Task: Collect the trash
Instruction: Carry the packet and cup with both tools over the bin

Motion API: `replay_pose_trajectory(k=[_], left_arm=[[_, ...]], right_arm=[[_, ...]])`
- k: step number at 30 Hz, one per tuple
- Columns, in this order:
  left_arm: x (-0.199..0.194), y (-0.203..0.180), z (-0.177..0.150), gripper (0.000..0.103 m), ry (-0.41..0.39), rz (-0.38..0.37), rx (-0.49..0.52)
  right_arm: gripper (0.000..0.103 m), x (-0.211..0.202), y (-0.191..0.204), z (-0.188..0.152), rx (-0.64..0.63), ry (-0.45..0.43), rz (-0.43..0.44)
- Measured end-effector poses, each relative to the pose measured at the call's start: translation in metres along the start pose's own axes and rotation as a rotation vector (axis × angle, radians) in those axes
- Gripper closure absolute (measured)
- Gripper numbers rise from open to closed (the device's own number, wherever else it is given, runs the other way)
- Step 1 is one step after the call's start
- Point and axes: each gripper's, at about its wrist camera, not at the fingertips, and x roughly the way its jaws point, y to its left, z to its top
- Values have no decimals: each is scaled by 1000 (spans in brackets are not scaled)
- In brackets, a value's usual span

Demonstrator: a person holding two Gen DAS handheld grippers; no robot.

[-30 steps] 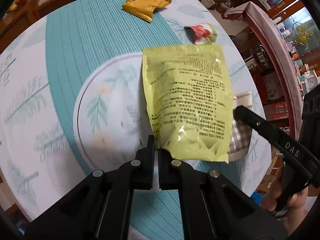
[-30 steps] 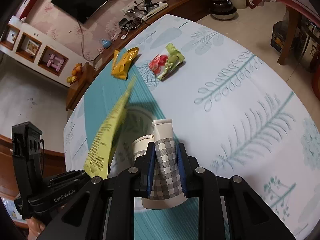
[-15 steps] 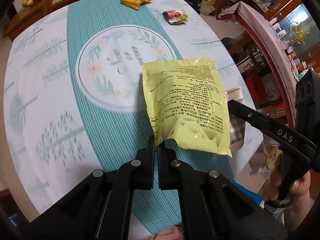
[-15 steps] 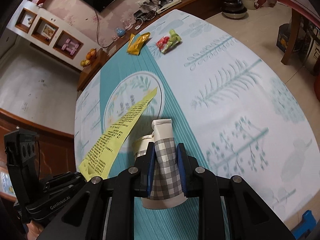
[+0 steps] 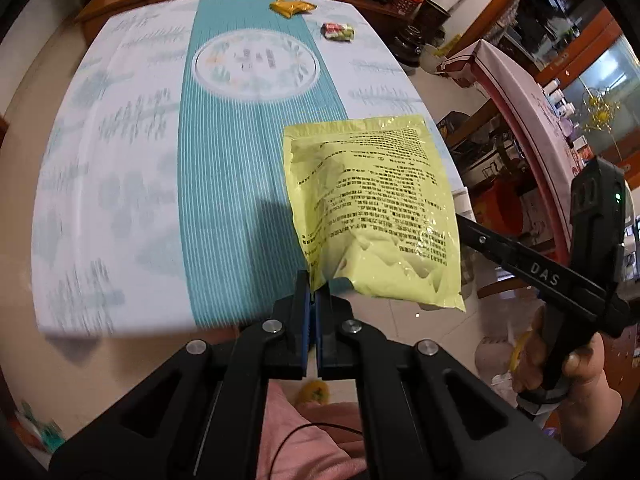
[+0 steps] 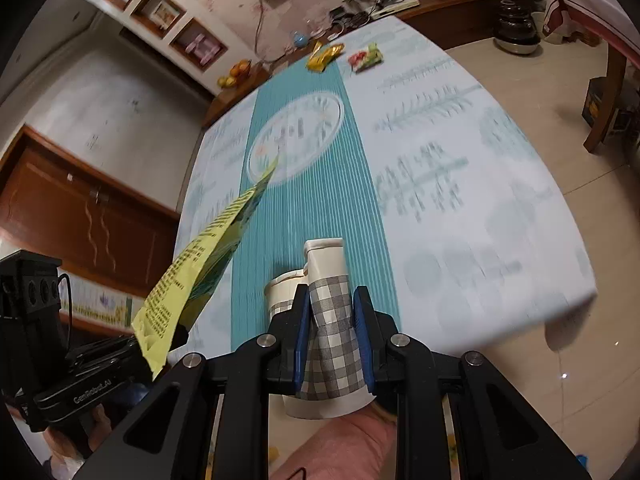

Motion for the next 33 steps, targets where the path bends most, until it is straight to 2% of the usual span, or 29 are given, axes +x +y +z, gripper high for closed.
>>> replay_pose_trajectory(k=[5,11,15,18,24,33], left_arm=[[-10,-20,-73,103,40,9,-24],[-15,-25,-139,103,115,39,-13],[-7,-17,-160,103,155,54,-10],[13,-5,-172,103,195,58,-10],[85,16,-190,103,267,54,30],[253,64,-213,103,325,48,22]], right_arm=[[82,-22,-10,-47,-38,48,-15],[82,-28,-15,-99,-40,92,-49],[82,-15,-14,-130,-48,112,-95],[82,5,-14,-152,-54,120,-134],[82,80,-43,-195,12,134,-193],[80,234,-119,-246,85,107,-271]])
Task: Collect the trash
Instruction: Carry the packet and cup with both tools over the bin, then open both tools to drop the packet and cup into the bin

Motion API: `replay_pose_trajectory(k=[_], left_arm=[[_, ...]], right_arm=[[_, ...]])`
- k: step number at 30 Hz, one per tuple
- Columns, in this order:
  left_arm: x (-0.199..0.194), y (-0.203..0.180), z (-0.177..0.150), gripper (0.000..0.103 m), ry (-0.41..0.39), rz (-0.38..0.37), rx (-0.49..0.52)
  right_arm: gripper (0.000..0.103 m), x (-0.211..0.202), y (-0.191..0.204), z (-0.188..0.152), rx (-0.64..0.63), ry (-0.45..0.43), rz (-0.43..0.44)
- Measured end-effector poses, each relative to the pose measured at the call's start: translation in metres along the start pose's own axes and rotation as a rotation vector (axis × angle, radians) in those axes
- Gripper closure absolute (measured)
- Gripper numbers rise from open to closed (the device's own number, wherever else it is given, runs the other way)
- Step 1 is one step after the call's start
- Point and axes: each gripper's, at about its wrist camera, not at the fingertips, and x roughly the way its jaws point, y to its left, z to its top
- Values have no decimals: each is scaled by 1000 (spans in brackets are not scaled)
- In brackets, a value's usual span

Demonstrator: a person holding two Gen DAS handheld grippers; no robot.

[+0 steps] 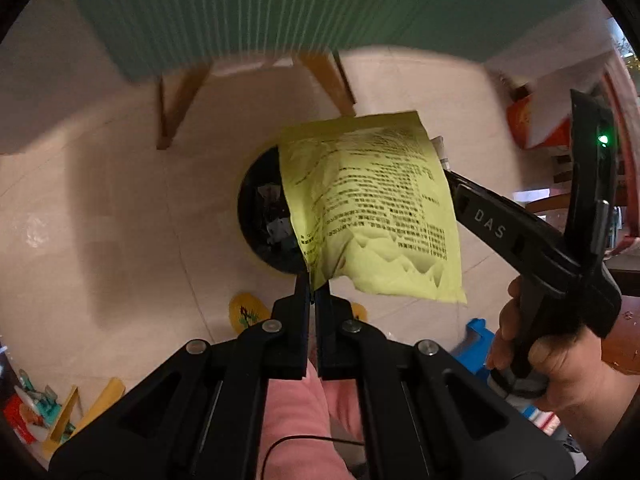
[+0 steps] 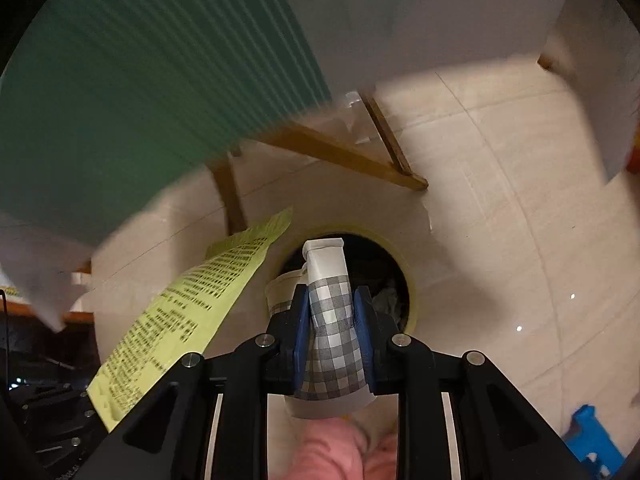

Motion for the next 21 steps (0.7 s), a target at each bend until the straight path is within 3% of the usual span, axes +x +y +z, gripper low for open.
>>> replay_pose_trajectory(k=[5,8,10,13,21], left_arm=[[85,14,14,101,2,25,26],[122,18,16,86,19,56,43],[139,23,15,66,28,62,39],[152,24,18,50,16,71,30],[162,32,24,42,-6,110,9]], right_arm=[[72,79,-13,-14,-11,32,-31],[67,112,-16,-18,-18,52,-37],[65,127,-18,-23,-21,59,-39],[59,139,-23,-29,-23,60,-49],[55,144,-32,-27,-13,41,-51]])
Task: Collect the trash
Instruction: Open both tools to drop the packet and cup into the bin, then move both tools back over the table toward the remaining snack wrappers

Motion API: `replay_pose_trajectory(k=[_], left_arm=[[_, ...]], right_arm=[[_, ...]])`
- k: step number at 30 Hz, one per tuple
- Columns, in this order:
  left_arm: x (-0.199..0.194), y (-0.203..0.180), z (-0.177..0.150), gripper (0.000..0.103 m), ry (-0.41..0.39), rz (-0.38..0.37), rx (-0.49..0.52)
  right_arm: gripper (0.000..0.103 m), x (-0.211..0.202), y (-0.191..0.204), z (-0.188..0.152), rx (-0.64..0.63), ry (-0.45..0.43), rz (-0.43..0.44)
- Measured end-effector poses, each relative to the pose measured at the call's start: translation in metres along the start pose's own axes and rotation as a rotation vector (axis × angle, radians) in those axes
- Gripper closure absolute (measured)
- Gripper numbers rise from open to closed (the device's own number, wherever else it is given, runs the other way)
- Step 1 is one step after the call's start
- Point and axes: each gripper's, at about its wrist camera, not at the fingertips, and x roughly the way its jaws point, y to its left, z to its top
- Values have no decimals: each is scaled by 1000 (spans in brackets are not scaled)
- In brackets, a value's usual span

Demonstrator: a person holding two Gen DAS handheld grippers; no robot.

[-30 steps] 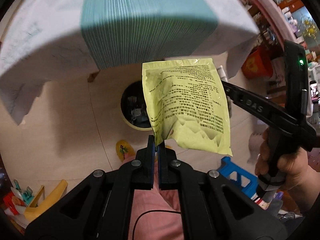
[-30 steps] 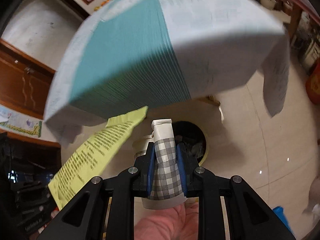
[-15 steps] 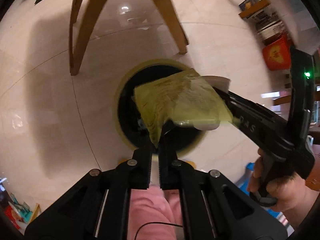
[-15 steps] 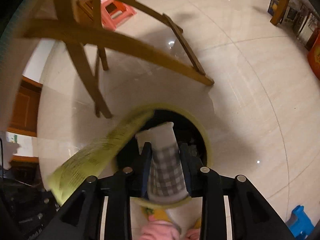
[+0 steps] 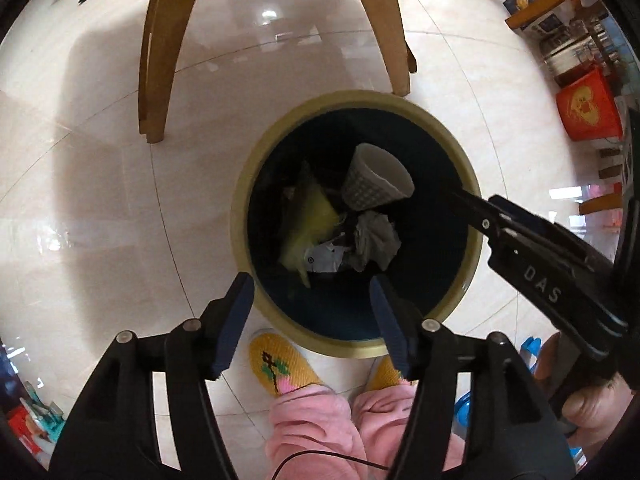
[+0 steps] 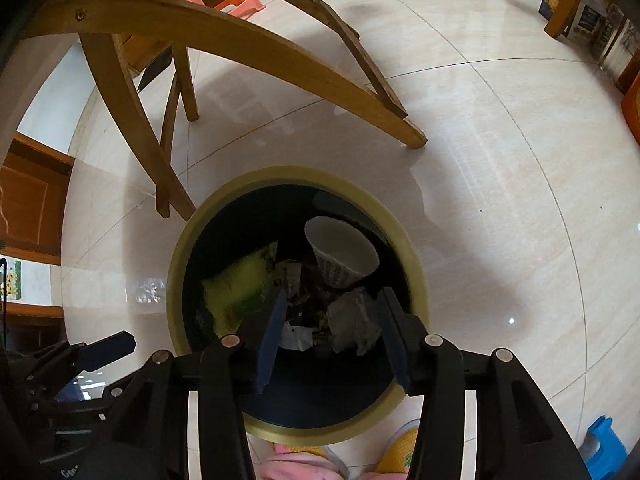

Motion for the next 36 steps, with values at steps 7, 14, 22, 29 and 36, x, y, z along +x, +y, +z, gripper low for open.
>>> replay_pose_trajectory(k=[7,14,22,29,36], left_arm=[[-14,8,6,36,-72,18,-7],[-53,0,4,36,-107,10,-49],[-141,-23,-4,36,-141,-11,-71],[-244,-36,-15,36,-197,-24,-88],[-366,-32,-27,36,-288,-32,-97]], right_arm=[[55,-17,3,4,-23,-41,5],[55,-58,7,5,-16,-58,9],[54,-143,18,7,-21,-68,24],[51,-248,37,10,-52,-104,39],[49,-372,64,21,-113,-178,47]])
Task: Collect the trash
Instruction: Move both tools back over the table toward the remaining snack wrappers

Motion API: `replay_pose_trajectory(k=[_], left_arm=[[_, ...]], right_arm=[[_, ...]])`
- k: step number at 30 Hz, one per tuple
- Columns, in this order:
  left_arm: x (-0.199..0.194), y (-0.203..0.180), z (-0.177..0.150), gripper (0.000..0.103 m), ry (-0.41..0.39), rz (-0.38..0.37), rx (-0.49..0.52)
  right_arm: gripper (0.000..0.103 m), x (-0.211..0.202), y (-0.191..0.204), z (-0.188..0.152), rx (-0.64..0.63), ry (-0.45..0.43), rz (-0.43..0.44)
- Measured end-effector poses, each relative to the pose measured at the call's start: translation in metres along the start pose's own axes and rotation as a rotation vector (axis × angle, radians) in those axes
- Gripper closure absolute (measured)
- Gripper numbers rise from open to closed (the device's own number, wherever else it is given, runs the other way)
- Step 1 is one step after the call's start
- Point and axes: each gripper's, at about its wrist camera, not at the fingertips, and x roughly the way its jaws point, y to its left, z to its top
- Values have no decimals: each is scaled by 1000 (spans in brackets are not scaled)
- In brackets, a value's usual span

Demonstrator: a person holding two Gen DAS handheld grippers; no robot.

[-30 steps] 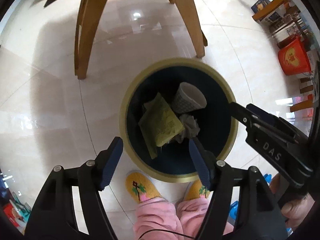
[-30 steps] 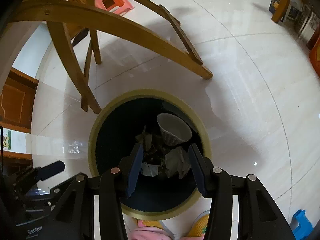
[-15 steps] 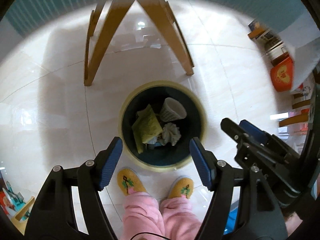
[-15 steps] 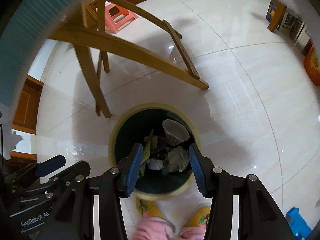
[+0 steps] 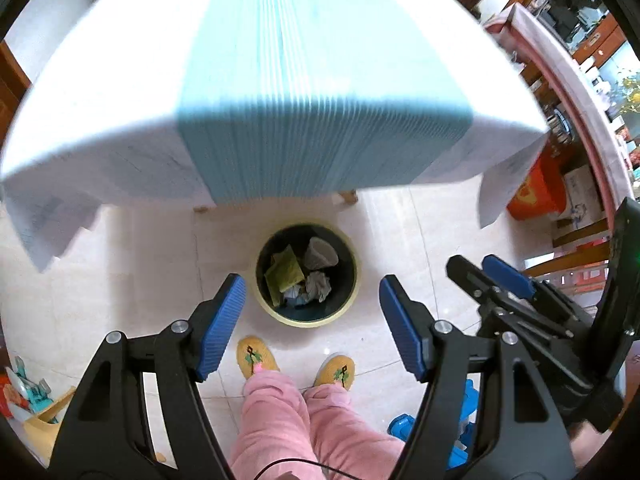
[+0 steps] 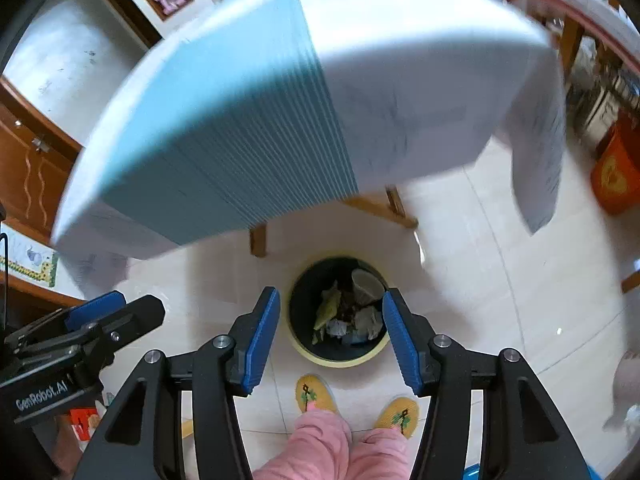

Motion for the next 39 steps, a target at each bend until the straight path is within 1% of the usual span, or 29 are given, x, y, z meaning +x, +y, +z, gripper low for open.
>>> replay_pose_trajectory(k=[3,6,9,13,15,19,23,26,29,33,34,35,36,39], left_arm=[[-41,3,9,36,-45,3,12],[-82,8,24,36,-93,9,30],[-121,13,42,36,-154,13,47],[-163,22,70,36,-232,8,69],[-177,24,84,36,-265,3,79],[-201,27,110,36,-309,-16,105],[-208,30,142,36,-348,-39,141],[-206,33,163,36,-350,-58,154],[-201,31,187,36,-346,-66,176],[-198,24,212,36,-361,-62,218],[-198,22,219,35,-366,-62,229],[-196,19,227,34,-370,-59,242],[-195,16,236,33,-373,-55,249],[-189,9,261,31,-376,-54,245]], right_arm=[[48,-46,15,17,-27,-50,6],[44,-86,27,33,-49,-101,10],[44,-120,42,51,-56,-158,16],[43,-153,59,72,-63,-228,24],[42,-170,72,84,-68,-268,15],[41,-189,92,107,-59,-324,-3],[41,-202,107,132,-60,-367,-26],[37,-207,115,150,-62,-390,-43],[36,-210,120,166,-55,-402,-58],[35,-208,122,186,-54,-398,-80],[34,-206,121,194,-58,-395,-84],[30,-204,120,201,-63,-390,-90],[28,-202,119,209,-71,-385,-95],[28,-190,111,241,-96,-371,-94]])
